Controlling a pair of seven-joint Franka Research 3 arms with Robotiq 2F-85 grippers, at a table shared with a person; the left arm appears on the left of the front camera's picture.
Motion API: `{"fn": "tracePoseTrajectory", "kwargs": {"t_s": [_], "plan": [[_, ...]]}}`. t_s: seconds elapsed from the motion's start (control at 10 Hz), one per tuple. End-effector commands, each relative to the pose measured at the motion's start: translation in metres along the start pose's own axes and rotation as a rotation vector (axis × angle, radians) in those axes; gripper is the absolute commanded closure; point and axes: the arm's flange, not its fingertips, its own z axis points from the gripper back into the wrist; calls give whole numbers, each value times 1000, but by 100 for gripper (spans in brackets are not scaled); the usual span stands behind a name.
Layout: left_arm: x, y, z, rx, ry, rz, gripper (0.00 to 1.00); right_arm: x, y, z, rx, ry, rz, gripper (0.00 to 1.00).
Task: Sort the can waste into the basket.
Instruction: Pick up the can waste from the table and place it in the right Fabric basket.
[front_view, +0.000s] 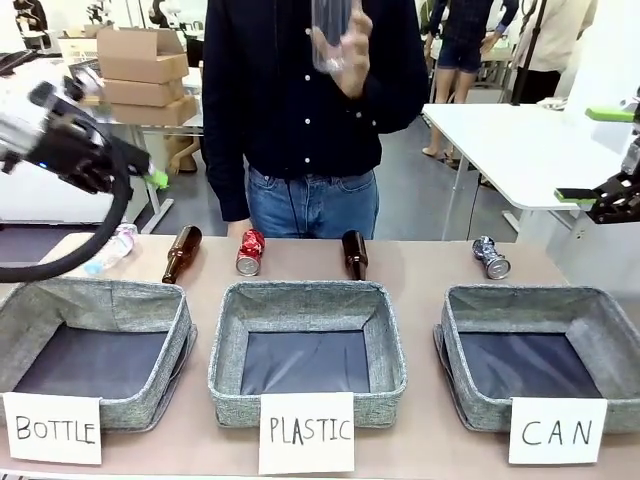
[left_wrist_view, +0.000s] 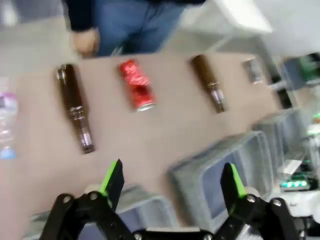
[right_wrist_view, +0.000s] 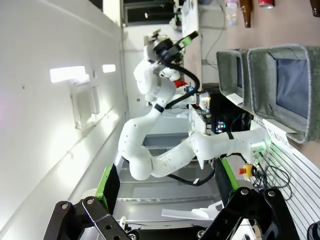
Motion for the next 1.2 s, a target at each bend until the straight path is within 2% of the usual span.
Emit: {"fn": "tracePoseTrajectory", "kwargs": {"t_s": [0.0,0.1,0.2,0.3,0.4,0.5,0.7,0.8,1.1], "plan": [[9,14,-1,20,115,90,0,5,3,-1,22,-1,25,0],[12,12,11,-174,94,177,0,5,3,-1,22,-1,25,0],[0,11,-15,61,60,6,0,5,3,-1,22,-1,25,0],[0,11,-15,61,60,6,0,5,3,-1,22,-1,25,0],[1,19,-15,-7,95,58,0,5,3,-1,22,-1,25,0],[18,17,-34,-2,131,51,0,5,3,-1,22,-1,25,0],[60,8,-94,-22,184,99,0,5,3,-1,22,-1,25,0],[76,-2,-125,14,178,114,0,5,3,-1,22,-1,25,0],[98,-16,-223,156,302,208,0,5,3,-1,22,-1,25,0]]}}
